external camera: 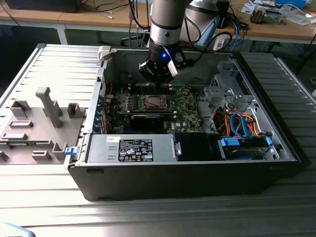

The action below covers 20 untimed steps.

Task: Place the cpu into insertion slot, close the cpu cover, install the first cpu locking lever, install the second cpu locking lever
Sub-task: 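Install the first cpu locking lever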

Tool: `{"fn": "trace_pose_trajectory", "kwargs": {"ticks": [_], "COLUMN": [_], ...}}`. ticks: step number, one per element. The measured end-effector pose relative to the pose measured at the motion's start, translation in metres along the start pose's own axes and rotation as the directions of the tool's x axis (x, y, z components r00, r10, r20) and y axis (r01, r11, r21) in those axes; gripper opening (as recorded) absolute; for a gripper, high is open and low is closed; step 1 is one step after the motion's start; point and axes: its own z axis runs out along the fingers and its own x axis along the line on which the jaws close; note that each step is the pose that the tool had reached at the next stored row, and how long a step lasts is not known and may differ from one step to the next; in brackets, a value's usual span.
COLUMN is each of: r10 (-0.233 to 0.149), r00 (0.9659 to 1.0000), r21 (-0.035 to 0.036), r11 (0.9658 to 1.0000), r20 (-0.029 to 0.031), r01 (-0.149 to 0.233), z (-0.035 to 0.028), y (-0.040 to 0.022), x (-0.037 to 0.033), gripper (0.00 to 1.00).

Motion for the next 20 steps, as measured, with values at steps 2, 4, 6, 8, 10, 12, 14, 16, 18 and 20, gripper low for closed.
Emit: {"fn": "trace_pose_trajectory", "kwargs": {"ticks": [2,4,6,8,10,12,14,16,18,20], "r10": [-0.001,-0.002,-0.003,-0.004,-0.005,-0.006,-0.009,-0.013,-0.016,-0.017], "r00": [1.0,1.0,1.0,1.0,1.0,1.0,1.0,0.9999,0.9999,0.9999], "r21": [0.0,0.0001,0.0001,0.0001,0.0002,0.0002,0.0003,0.0004,0.0005,0.0005], "r11": [1.0,1.0,1.0,1.0,1.0,1.0,1.0,0.9999,0.9999,0.9999], "r20": [0.0,0.0,-0.0001,-0.0001,-0.0002,-0.0003,-0.0004,-0.0006,-0.0007,-0.0008], "r01": [0.001,0.002,0.003,0.004,0.005,0.006,0.009,0.013,0.016,0.017], "z": [0.0,0.0,0.0,0.0,0.0,0.0,0.0,0.0,0.0,0.0], "y": [0.0,0.0,0.0,0.0,0.0,0.0,0.0,0.0,0.0,0.0], "x": [0.0,0.0,0.0,0.0,0.0,0.0,0.0,0.0,0.0,0.0], "gripper": [0.11,0.11,0.11,0.11,0.11,0.11,0.11,0.11,0.11,0.11]}}
